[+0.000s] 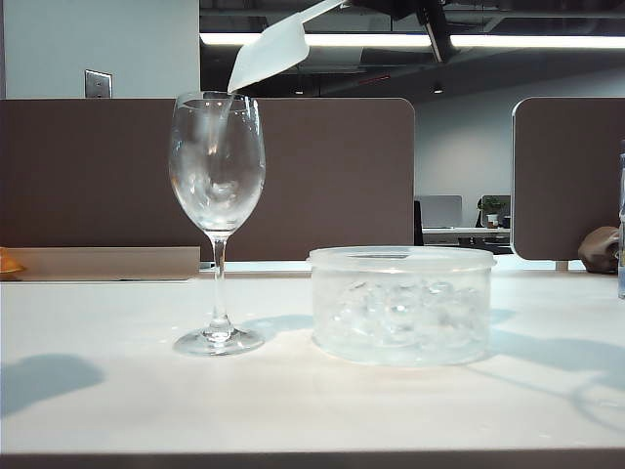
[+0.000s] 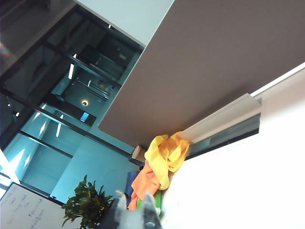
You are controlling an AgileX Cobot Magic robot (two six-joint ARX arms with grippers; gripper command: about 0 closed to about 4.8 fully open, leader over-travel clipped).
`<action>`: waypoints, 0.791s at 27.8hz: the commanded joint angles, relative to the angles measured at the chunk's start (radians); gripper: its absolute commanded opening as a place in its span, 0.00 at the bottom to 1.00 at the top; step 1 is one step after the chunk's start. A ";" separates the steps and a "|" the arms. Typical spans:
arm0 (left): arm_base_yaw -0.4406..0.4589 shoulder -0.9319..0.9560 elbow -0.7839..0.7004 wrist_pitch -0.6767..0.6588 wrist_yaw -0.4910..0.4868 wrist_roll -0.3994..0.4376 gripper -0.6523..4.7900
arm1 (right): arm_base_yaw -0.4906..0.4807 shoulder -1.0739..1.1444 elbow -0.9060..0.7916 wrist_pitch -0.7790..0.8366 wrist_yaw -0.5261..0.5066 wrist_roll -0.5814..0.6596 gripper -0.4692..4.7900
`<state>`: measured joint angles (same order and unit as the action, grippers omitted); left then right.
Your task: Pick up an ice shovel filled with ice cubes and pour the ice from the shovel into the glass.
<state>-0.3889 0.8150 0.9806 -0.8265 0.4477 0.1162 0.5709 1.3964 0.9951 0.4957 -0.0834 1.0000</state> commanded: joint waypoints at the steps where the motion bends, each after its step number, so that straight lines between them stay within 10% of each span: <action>1: 0.001 -0.002 0.003 0.013 0.001 0.004 0.12 | 0.000 -0.003 0.006 0.002 -0.010 -0.009 0.09; 22: 0.001 -0.002 0.003 0.013 0.001 0.004 0.12 | -0.097 -0.098 -0.136 0.108 0.073 0.331 0.09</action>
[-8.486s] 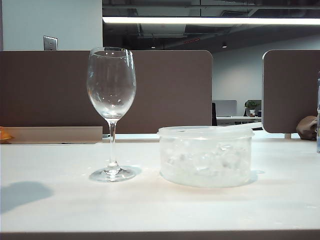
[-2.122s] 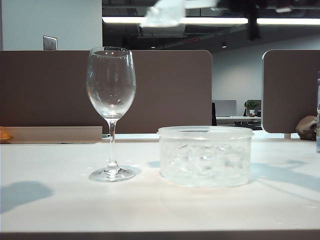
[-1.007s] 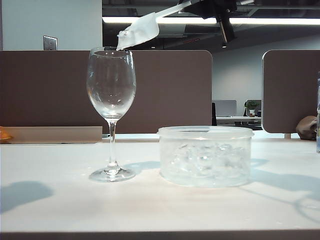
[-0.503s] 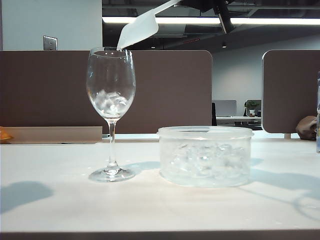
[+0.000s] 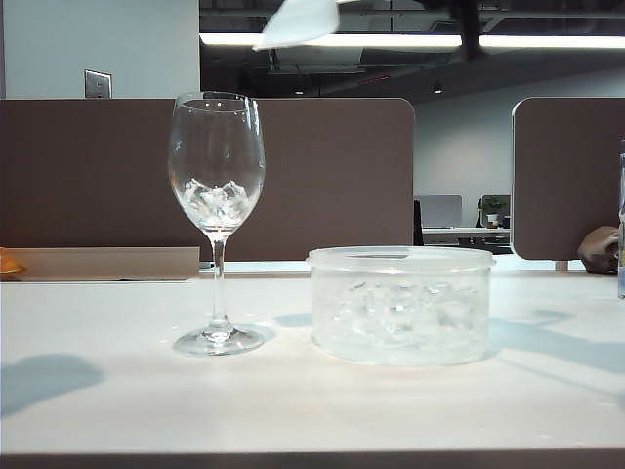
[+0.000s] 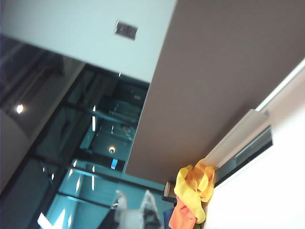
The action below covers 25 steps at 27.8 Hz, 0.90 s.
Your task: Pick up an ice shovel filled with ice cubes and pour the ice from the shovel into the glass.
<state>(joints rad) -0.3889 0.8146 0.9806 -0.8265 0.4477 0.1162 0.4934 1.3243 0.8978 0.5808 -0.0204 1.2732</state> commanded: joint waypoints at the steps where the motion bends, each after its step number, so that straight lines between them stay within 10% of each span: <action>1: 0.001 -0.001 0.003 0.013 0.001 0.005 0.12 | -0.027 -0.039 -0.063 0.023 0.021 0.079 0.09; 25: 0.001 -0.001 0.003 0.013 0.001 0.004 0.12 | -0.163 -0.082 -0.486 0.104 0.049 0.135 0.09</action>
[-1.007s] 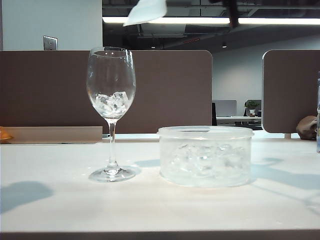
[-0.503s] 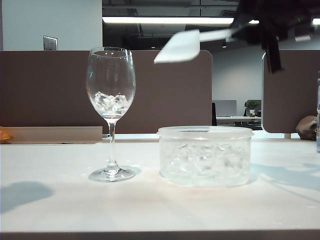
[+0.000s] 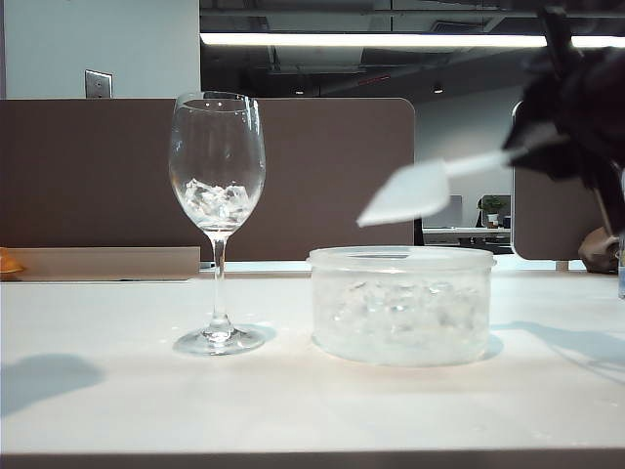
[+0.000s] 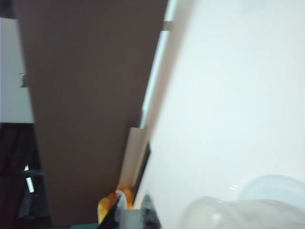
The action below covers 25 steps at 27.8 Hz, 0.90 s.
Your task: Pick up an ice shovel filled with ice cubes and pour the ice from the shovel into the glass.
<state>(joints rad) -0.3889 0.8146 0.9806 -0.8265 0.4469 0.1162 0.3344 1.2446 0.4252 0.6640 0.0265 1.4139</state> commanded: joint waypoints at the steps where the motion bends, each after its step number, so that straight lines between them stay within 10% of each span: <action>1: 0.001 -0.001 0.003 0.013 0.002 0.004 0.12 | -0.010 0.000 -0.029 0.018 0.009 -0.018 0.09; 18: 0.001 -0.001 0.003 0.013 0.002 0.004 0.12 | -0.019 0.061 -0.103 0.017 0.042 -0.031 0.10; 25: 0.001 -0.001 0.003 0.013 0.002 0.004 0.12 | -0.019 0.065 -0.103 0.014 0.046 -0.034 0.40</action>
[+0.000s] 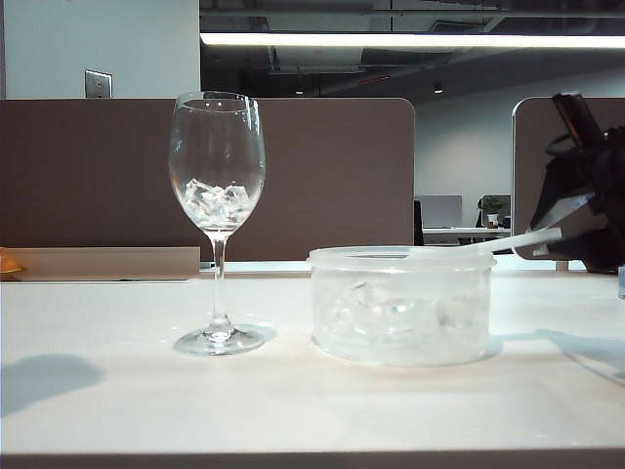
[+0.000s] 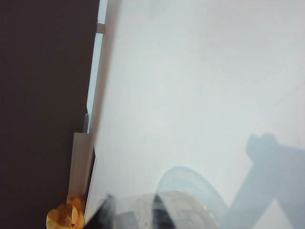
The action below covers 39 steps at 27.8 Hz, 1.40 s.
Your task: Pick up an ice shovel filled with ice cubes and pour the ice from the shovel into the glass.
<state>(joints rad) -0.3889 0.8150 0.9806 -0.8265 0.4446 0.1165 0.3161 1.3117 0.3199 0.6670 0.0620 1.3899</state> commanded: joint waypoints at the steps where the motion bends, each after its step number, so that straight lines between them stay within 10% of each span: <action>1: 0.001 -0.002 0.003 0.013 0.004 0.004 0.12 | -0.001 -0.002 0.002 0.011 0.011 -0.011 0.45; 10: 0.001 -0.002 0.003 0.013 0.004 0.004 0.12 | -0.005 -0.113 0.002 -0.104 0.097 -0.129 0.75; 25: 0.001 -0.002 0.003 0.013 0.004 0.004 0.12 | -0.127 -0.448 0.003 -0.276 -0.008 -0.507 0.08; 39: 0.001 -0.002 0.003 0.013 0.004 0.004 0.12 | -0.163 -0.688 0.002 -0.591 -0.032 -1.440 0.08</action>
<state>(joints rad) -0.3889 0.8150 0.9806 -0.8265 0.4442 0.1162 0.1543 0.6403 0.3199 0.1154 0.0185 0.0269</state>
